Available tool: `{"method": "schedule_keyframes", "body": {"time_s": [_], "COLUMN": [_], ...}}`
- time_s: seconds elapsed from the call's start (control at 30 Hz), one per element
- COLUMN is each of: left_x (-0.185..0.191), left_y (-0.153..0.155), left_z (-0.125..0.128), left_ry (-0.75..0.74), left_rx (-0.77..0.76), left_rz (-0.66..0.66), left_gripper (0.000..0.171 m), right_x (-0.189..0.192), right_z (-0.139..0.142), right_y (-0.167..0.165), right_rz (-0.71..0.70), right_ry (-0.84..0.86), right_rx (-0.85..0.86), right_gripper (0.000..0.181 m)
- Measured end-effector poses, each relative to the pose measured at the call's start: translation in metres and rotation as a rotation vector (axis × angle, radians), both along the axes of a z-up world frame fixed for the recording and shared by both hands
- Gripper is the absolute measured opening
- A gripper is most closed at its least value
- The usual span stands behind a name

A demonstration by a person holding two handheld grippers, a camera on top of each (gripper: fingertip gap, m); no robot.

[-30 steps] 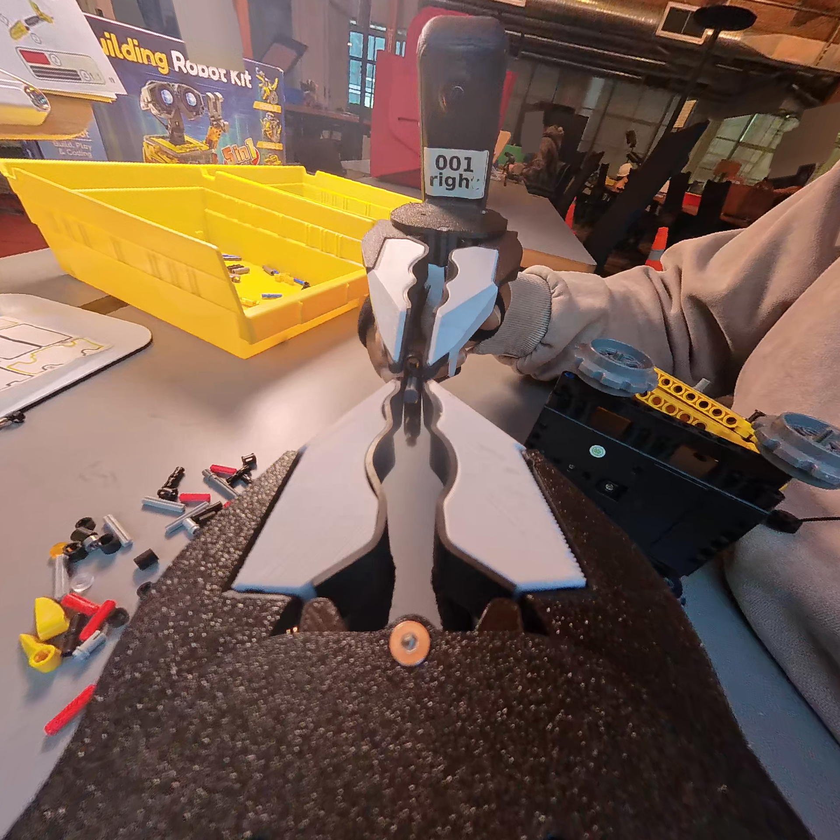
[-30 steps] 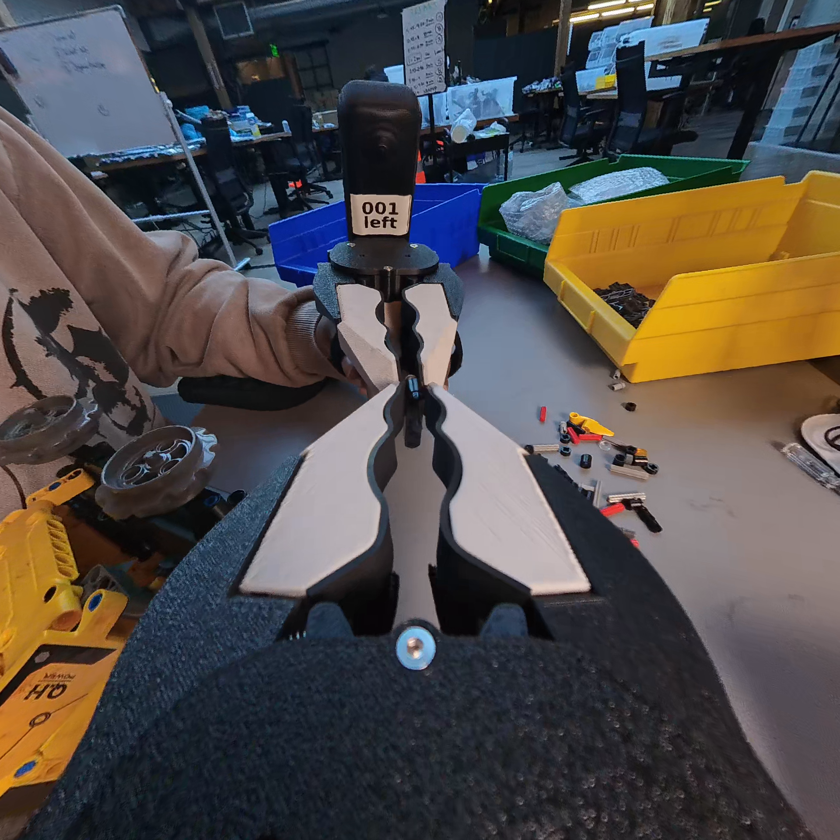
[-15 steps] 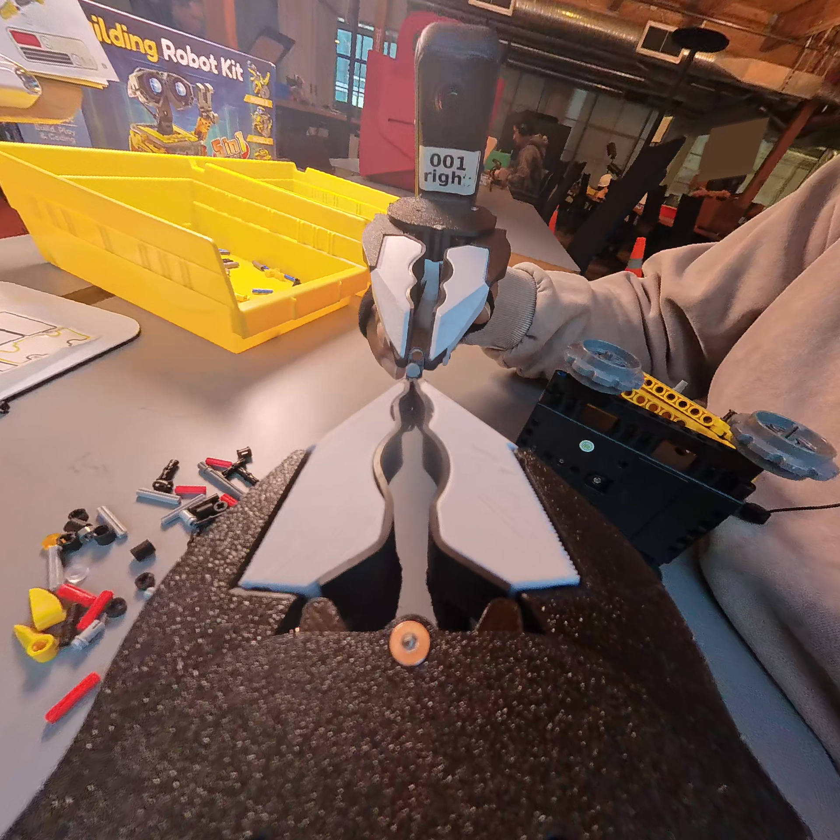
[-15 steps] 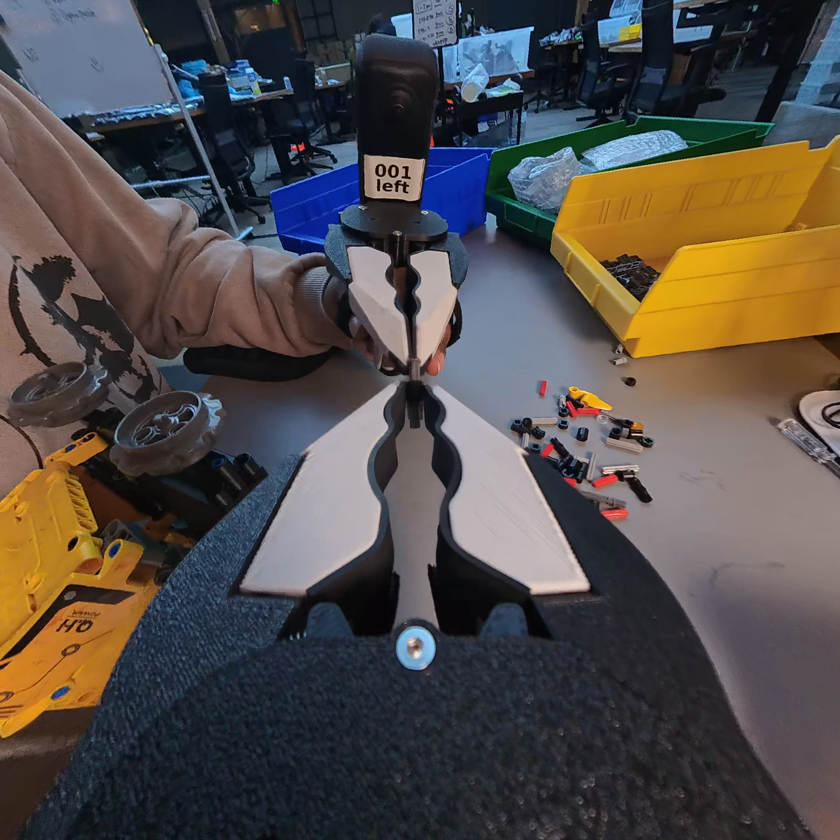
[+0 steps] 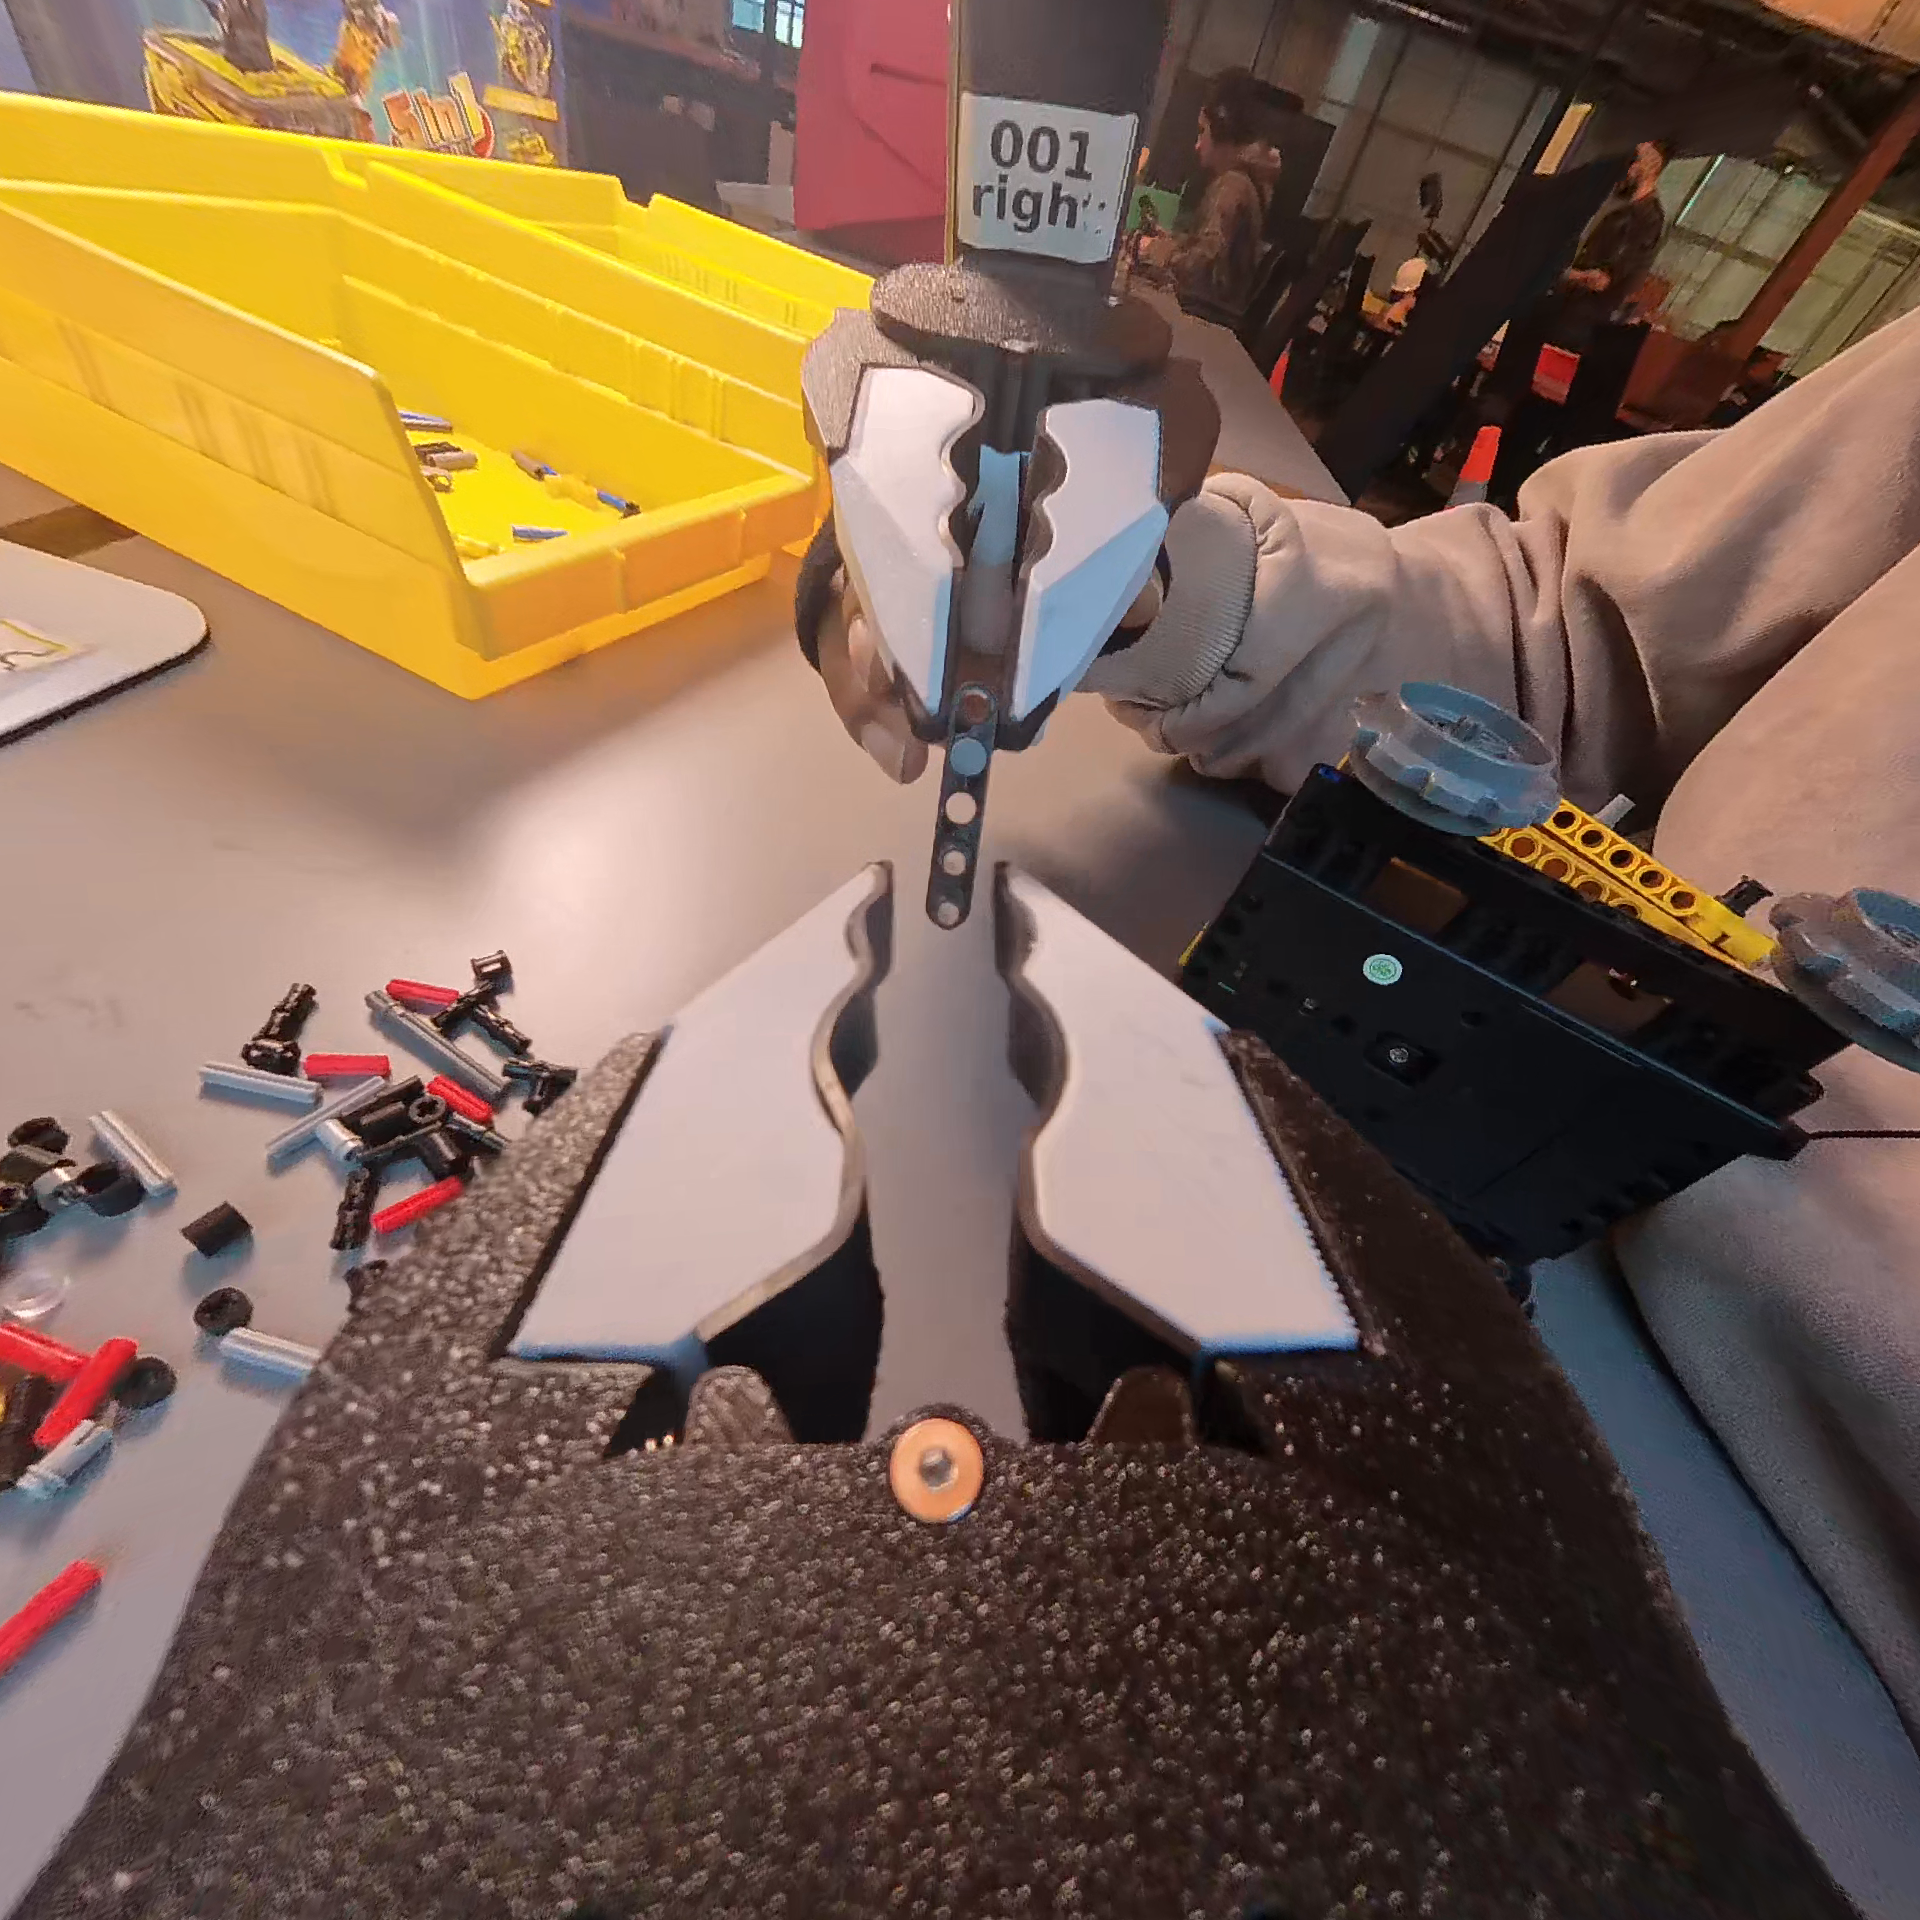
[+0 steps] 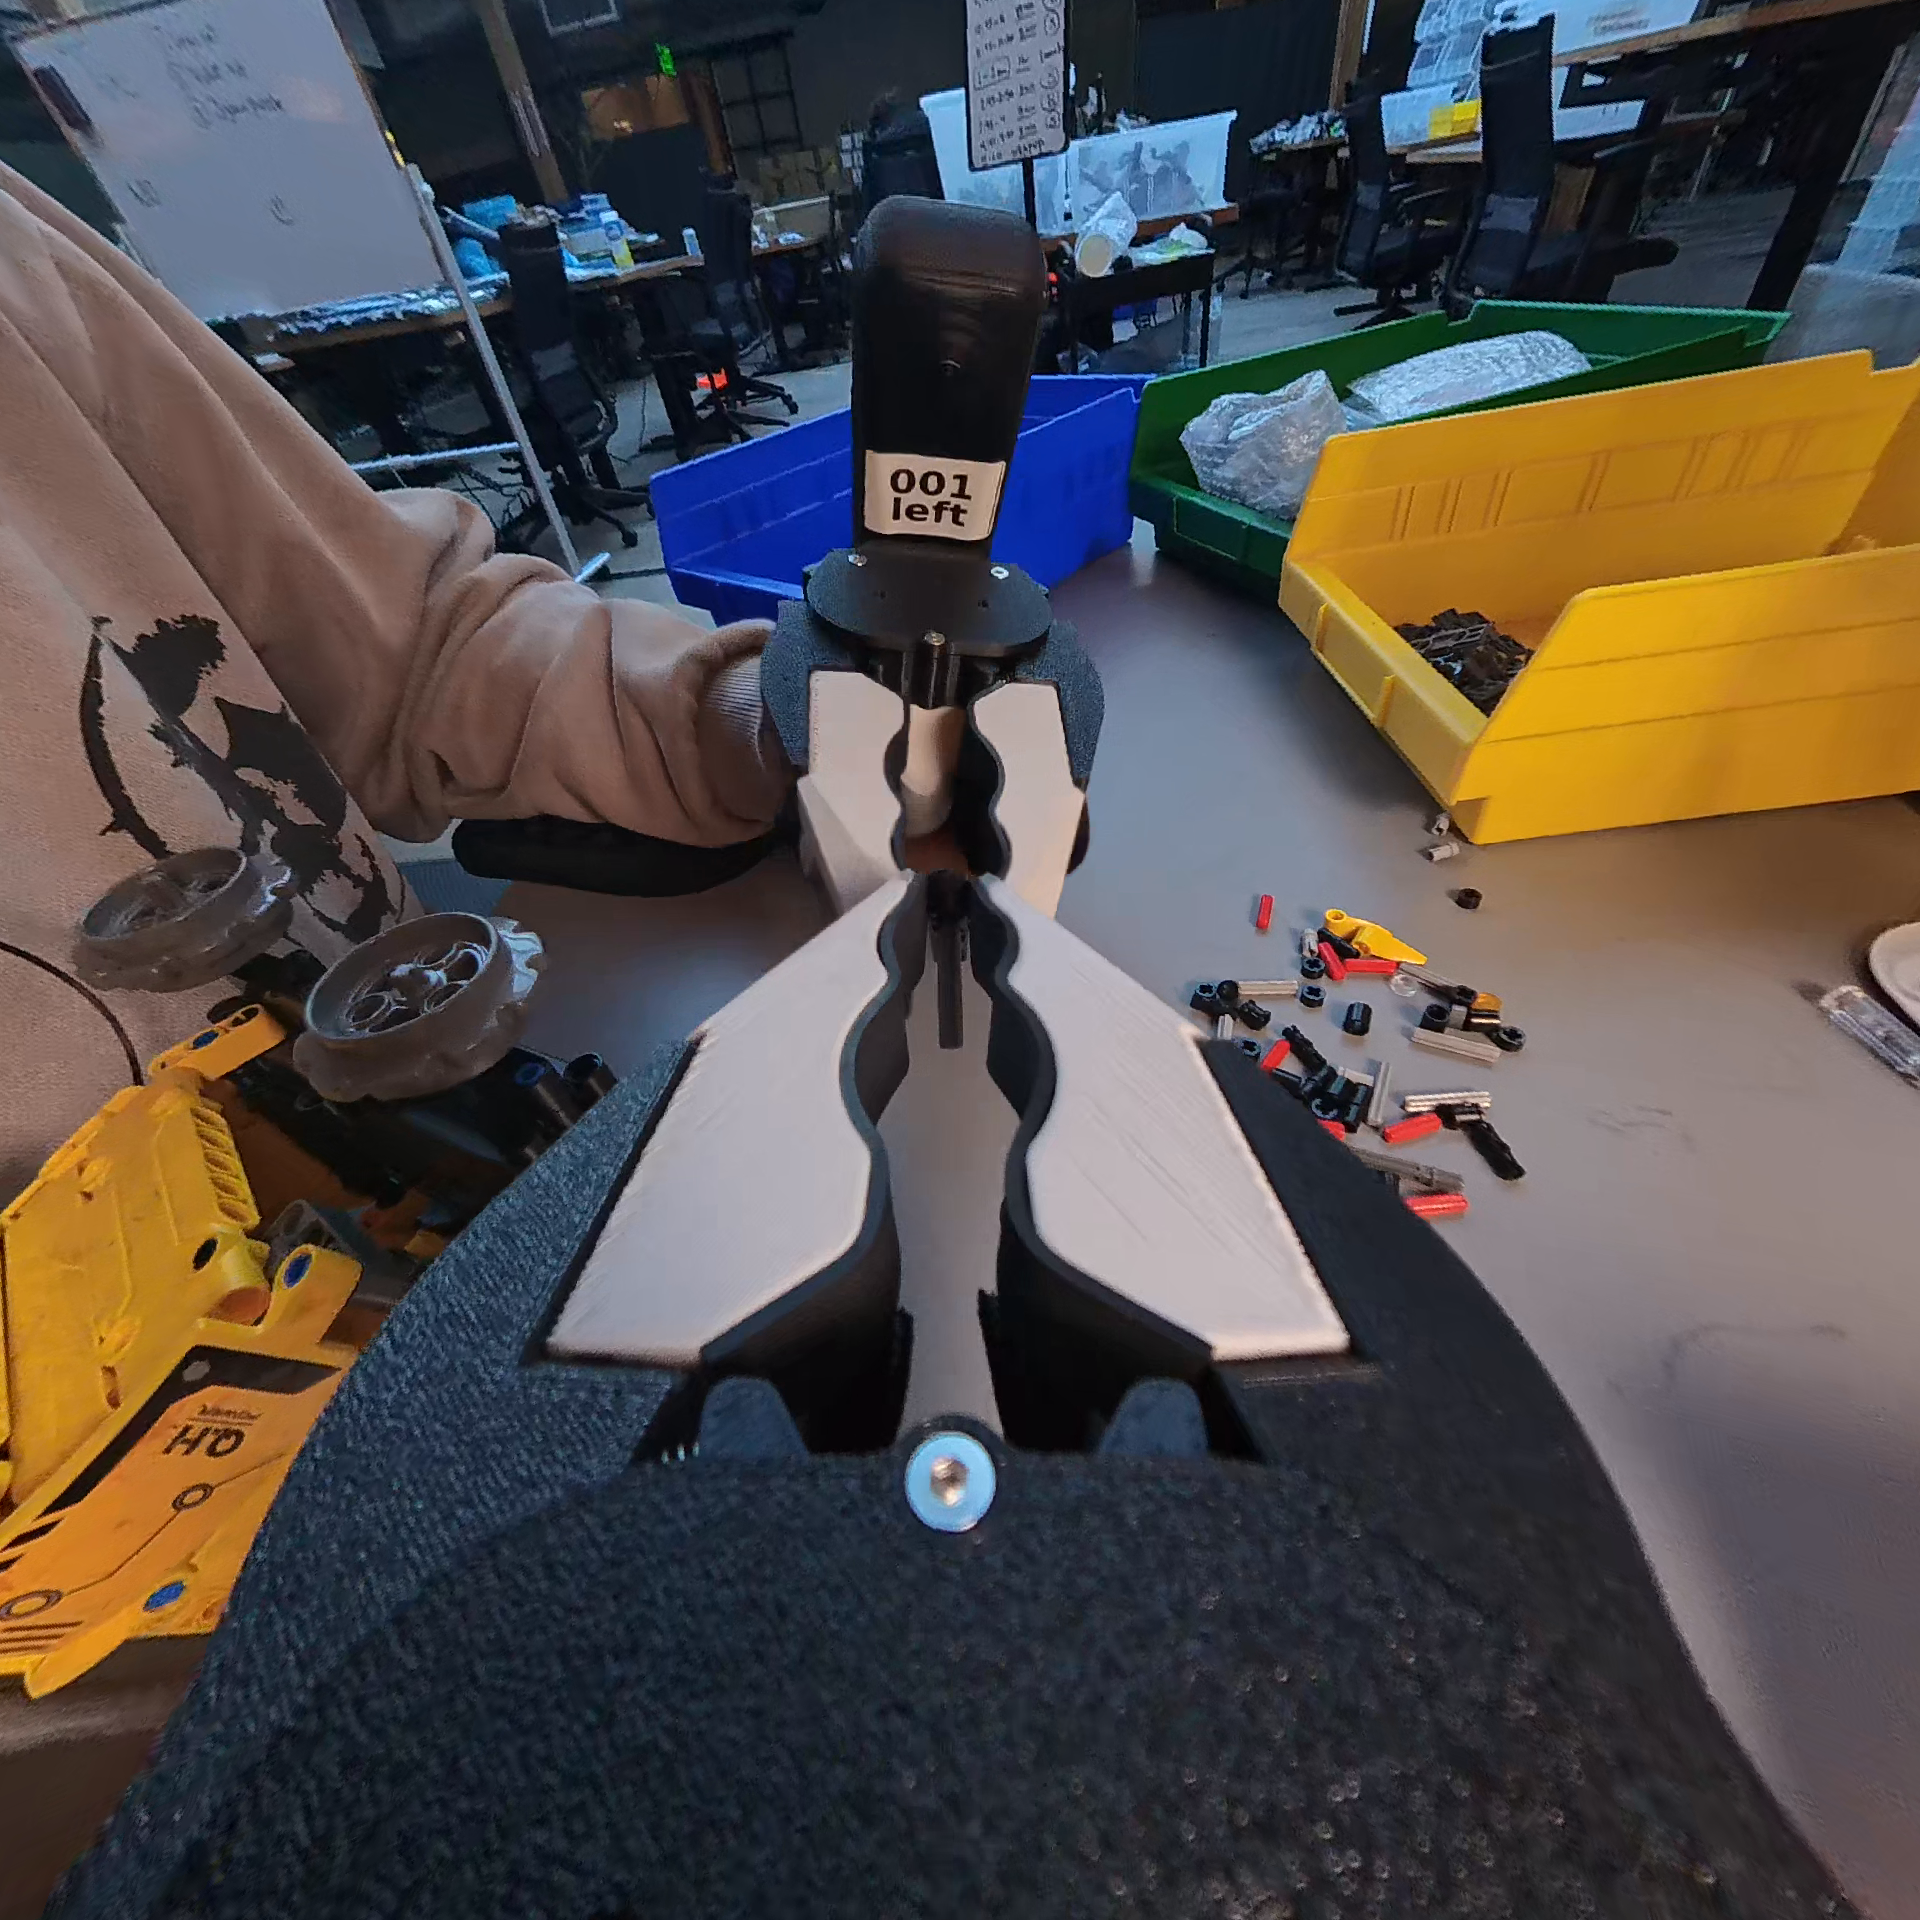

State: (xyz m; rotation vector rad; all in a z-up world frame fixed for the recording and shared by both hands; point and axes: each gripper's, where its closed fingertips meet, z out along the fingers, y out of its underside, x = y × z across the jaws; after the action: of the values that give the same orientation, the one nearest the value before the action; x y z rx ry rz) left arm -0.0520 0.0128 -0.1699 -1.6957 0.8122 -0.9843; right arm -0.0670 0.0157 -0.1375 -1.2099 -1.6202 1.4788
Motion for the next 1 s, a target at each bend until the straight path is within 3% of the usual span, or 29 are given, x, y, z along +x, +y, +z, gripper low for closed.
{"method": "schedule_keyframes", "body": {"time_s": [0.03,0.23,0.43,0.6,0.67,0.8,1.0], "left_x": [-0.002,-0.011,-0.012,-0.012,-0.011,-0.013,-0.011], "left_y": [0.0,0.002,0.006,0.009,0.008,0.01,0.01], "left_z": [0.004,0.015,0.0,-0.004,-0.005,-0.004,-0.008], "left_ry": [-0.012,-0.05,0.202,0.373,0.402,0.473,0.509], "left_rx": [0.01,0.039,0.207,0.37,0.399,0.478,0.506], "left_rz": [0.005,0.025,0.089,0.132,0.126,0.151,0.157], "left_gripper": [0.008,0.007,0.007,0.007,0.007,0.007,0.007], "right_x": [0.0,0.003,0.004,0.004,0.004,0.005,0.007], "right_z": [0.0,-0.006,-0.024,-0.034,-0.033,-0.03,-0.029], "right_y": [0.0,0.006,0.012,0.01,0.01,0.009,0.01], "right_rz": [-0.003,-0.011,-0.038,-0.016,-0.017,-0.009,0.003], "right_ry": [0.005,-0.017,-0.1,-0.155,-0.138,-0.142,-0.143], "right_rx": [0.0,0.013,0.078,-0.003,0.002,-0.032,-0.085], "right_gripper": [0.005,0.006,0.007,0.017,0.009,0.016,0.009]}}
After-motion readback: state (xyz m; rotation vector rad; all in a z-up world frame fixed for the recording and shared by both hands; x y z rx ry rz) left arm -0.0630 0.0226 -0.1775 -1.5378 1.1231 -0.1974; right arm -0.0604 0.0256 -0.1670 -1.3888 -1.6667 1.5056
